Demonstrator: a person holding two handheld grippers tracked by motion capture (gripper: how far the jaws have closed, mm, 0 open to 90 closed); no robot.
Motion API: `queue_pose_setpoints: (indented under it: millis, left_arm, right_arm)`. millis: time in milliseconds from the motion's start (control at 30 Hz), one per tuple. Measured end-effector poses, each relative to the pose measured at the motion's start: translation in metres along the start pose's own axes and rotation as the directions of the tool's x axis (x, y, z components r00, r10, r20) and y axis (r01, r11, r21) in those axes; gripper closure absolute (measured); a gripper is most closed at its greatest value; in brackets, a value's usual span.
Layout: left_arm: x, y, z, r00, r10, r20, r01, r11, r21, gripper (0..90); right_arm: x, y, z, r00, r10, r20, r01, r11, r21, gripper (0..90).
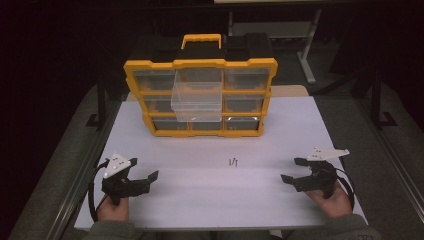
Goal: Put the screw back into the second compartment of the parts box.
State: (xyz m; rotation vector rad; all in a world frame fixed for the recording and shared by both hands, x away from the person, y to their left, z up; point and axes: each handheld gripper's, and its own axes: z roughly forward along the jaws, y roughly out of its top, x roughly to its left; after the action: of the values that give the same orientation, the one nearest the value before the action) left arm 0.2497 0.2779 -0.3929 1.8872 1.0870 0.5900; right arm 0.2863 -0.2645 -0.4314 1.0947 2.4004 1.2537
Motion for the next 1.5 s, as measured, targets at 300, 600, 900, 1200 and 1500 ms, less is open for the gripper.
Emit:
queue_pose_setpoints:
  millis: [300, 600, 900, 1200, 1500]
  left_arm:
    - [0.0, -0.001, -0.002, 0.9999, -0.01, -0.005, 0.01, 1.0, 0.0, 13.9]
    - [0.001, -0.002, -0.005, 0.9999, 0.003, -0.013, -0.003, 0.9999, 0.01, 13.9]
    - [0.0, -0.002, -0.005, 0.9997, 0.008, -0.021, -0.008, 0.9999, 0.012, 13.9]
    - [0.0, -0.002, -0.004, 0.9998, 0.003, -0.021, -0.002, 0.9998, 0.018, 13.9]
    - [0.001, -0.003, -0.004, 0.9998, -0.002, -0.02, 0.002, 0.9999, 0.013, 13.9]
  right_arm:
    - [0.001, 0.003, 0.003, 1.0, -0.006, 0.003, 0.006, 1.0, 0.011, 14.9]
    - [0.01, 0.019, 0.001, 0.9994, -0.035, 0.005, 0.035, 0.999, 0.019, 17.2]
    - [0.013, 0.037, 0.008, 0.9986, -0.046, -0.026, 0.048, 0.997, 0.059, 21.9]
    - [0.017, 0.058, 0.026, 0.9976, -0.015, -0.068, 0.023, 0.993, 0.113, 29.9]
    - [0.026, 0.088, 0.052, 0.9953, -0.033, -0.091, 0.049, 0.983, 0.174, 42.0]
